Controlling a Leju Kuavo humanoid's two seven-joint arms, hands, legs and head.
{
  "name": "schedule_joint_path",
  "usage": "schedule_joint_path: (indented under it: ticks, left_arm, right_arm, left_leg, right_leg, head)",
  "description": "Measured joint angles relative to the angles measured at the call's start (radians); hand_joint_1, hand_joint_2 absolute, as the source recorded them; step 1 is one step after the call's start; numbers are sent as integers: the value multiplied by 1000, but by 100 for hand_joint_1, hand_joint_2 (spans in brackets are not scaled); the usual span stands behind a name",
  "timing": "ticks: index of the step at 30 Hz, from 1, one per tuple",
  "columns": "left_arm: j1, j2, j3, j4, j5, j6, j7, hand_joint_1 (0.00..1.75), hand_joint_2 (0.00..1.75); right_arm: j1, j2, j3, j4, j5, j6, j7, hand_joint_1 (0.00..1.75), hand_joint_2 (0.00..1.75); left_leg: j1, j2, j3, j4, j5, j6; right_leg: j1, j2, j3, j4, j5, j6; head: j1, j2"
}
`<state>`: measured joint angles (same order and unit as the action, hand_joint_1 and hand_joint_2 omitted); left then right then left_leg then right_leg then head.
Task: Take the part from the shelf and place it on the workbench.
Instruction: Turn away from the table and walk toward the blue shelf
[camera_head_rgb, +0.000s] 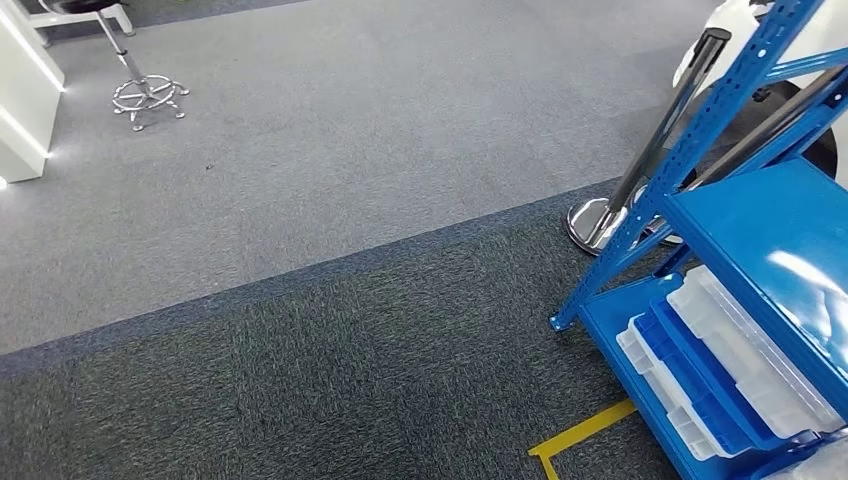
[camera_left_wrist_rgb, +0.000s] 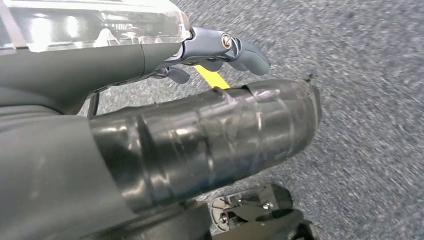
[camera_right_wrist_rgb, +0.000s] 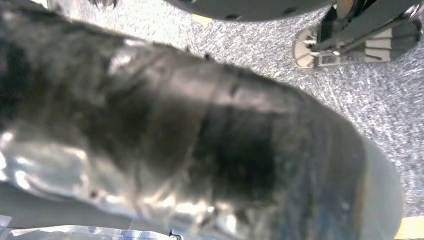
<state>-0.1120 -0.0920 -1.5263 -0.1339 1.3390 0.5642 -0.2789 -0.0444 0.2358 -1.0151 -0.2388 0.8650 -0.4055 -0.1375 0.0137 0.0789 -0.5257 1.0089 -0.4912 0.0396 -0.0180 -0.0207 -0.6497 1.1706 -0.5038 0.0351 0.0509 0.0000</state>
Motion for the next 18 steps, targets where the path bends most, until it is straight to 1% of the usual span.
schedule_joint_path:
  ticks: [1,2,3,4,5,6,7,8,9,10,11,12,13,14,15,16,17,18]
  left_arm:
    - [0,0,0,0,0,0,0,0,0]
    - [0,0,0,0,0,-1,0,0,0]
    - [-1,0,0,0,0,-1,0,0,0]
    - [-2,0,0,0,1,-1,0,0,0]
    - [-4,0,0,0,1,-1,-1,0,0]
    - [-7,0,0,0,1,-1,-1,0,0]
    - [-9,0,0,0,1,-1,-3,0,0]
    - [-10,0,0,0,1,-1,-4,0,0]
    - [-10,0,0,0,1,-1,-5,0,0]
    - [-8,0,0,0,1,-1,-6,0,0]
    - [-6,0,0,0,1,-1,-6,0,0]
    - [-4,0,0,0,1,-1,-6,0,0]
    - [-3,0,0,0,1,-1,-6,0,0]
    - [-2,0,0,0,1,-1,-7,0,0]
    - [-2,0,0,0,1,-1,-7,0,0]
    - [-3,0,0,0,1,-1,-7,0,0]
    - [-4,0,0,0,1,-1,-8,0,0]
    - [-5,1,0,0,1,-1,-8,0,0]
  right_arm:
    - [-1,0,0,0,1,0,0,0,0]
    - [-2,0,0,0,1,0,0,0,0]
    - [-3,0,0,0,2,1,1,0,0]
    - [-3,0,0,0,4,1,1,0,0]
    - [-2,0,0,0,5,1,1,0,0]
    - [-2,1,0,0,5,1,1,0,0]
    - [-2,1,0,0,6,2,1,0,0]
    - [-3,1,0,0,7,2,1,0,0]
    - [-5,1,0,0,7,3,1,0,0]
    - [-7,1,1,0,8,3,1,0,0]
    - [-7,1,1,0,8,3,1,0,0]
    - [-7,2,1,0,8,4,1,0,0]
    - [-7,2,1,0,9,4,1,0,0]
    - [-6,2,1,0,9,4,1,0,0]
    - [-6,2,1,0,9,4,1,0,0]
    - [-6,2,2,0,9,4,1,0,0]
    - [-7,2,2,0,9,4,1,0,0]
    - [-7,2,3,0,9,4,1,0,0]
  left_leg:
    - [-3,10,3,2,-5,-6]
    - [-5,18,6,3,-9,-12]
    - [-7,26,10,3,-13,-18]
    - [-9,35,14,2,-16,-24]
    - [-9,43,20,1,-18,-29]
    - [-7,39,24,4,-24,-35]
    - [-4,20,21,19,-37,-41]
    - [-2,-7,8,52,-59,-45]
    - [0,-39,-18,106,-91,-48]
    - [0,-59,-52,175,-123,-49]
    - [0,-67,-85,240,-147,-50]
    - [0,-70,-110,282,-151,-50]
    - [0,-71,-118,287,-134,-49]
    - [0,-74,-109,252,-98,-47]
    - [0,-84,-87,189,-53,-44]
    - [0,-106,-62,122,-19,-39]
    - [1,-127,-42,67,2,-36]
    - [0,-143,-30,34,9,-33]
  right_leg:
    - [3,-24,35,-66,23,-4]
    - [6,-42,60,-113,36,-10]
    - [11,-53,70,-134,37,-17]
    - [15,-50,70,-136,33,-24]
    - [14,-37,71,-138,34,-30]
    - [12,-26,73,-141,35,-36]
    - [10,-14,75,-144,37,-42]
    - [7,-3,76,-147,40,-49]
    - [6,7,76,-148,42,-53]
    - [7,19,76,-147,42,-57]
    - [8,33,75,-147,42,-59]
    - [10,48,76,-146,42,-60]
    - [10,63,77,-146,42,-60]
    - [11,78,78,-144,42,-60]
    - [11,93,79,-143,41,-59]
    - [12,106,79,-140,40,-57]
    - [12,119,77,-137,39,-53]
    - [11,130,74,-135,39,-47]
  head:
    - [0,0]
    - [-1,0]
    - [-1,0]
    - [-1,0]
    - [-1,0]
    - [-1,0]
    - [-1,0]
    - [-1,0]
    - [-2,0]
    - [-2,0]
    - [-2,0]
    - [-2,0]
    - [-2,0]
    - [-2,0]
    - [-2,0]
    - [-2,0]
    - [-2,0]
    - [-2,0]
